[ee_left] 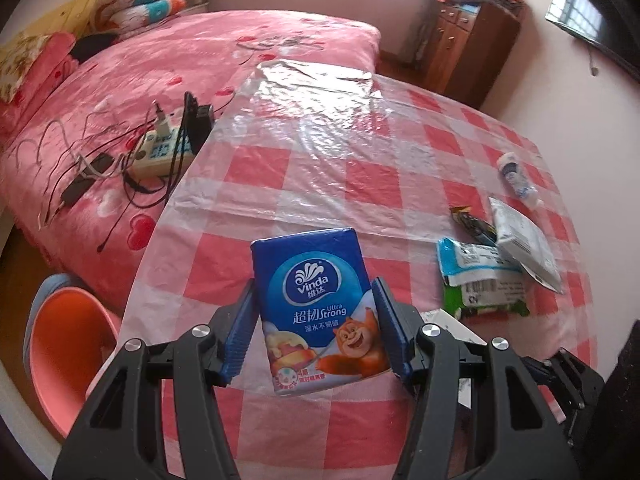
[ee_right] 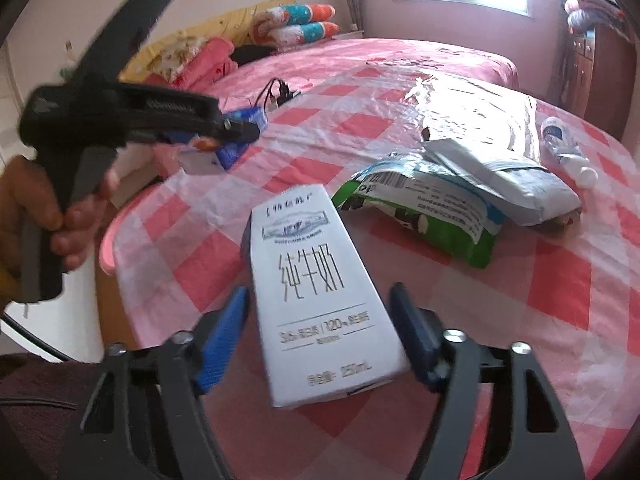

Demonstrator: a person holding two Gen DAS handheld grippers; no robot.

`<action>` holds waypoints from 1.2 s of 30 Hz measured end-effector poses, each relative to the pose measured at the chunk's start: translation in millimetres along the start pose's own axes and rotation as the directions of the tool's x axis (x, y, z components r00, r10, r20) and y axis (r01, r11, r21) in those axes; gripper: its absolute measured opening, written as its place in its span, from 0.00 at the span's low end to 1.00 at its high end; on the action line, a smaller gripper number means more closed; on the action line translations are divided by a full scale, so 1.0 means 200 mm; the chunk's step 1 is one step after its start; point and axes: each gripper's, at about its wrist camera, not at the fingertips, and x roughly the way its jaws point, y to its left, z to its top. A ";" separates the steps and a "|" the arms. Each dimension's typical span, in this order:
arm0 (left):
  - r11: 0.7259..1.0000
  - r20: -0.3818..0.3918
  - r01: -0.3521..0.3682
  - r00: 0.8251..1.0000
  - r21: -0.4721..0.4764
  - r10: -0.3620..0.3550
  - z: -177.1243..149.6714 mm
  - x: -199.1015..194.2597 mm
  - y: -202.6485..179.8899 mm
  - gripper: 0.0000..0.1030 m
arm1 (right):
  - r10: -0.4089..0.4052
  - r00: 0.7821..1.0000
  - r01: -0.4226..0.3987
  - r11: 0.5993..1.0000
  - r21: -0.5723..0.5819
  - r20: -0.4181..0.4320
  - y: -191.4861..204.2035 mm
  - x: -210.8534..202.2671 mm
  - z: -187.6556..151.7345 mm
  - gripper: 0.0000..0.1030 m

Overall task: Collect trash
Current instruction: 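Hold the tissue box in the left gripper while the right grasps the white milk carton, then carry the tissue box and milk carton to the orange bucket and release both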

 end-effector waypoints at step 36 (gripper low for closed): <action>0.976 0.030 0.213 0.977 -0.048 -0.212 -0.26 -0.01 0.45 0.56 | 0.006 1.000 -0.003 0.989 0.145 -0.025 0.16 0.05 0.13 0.54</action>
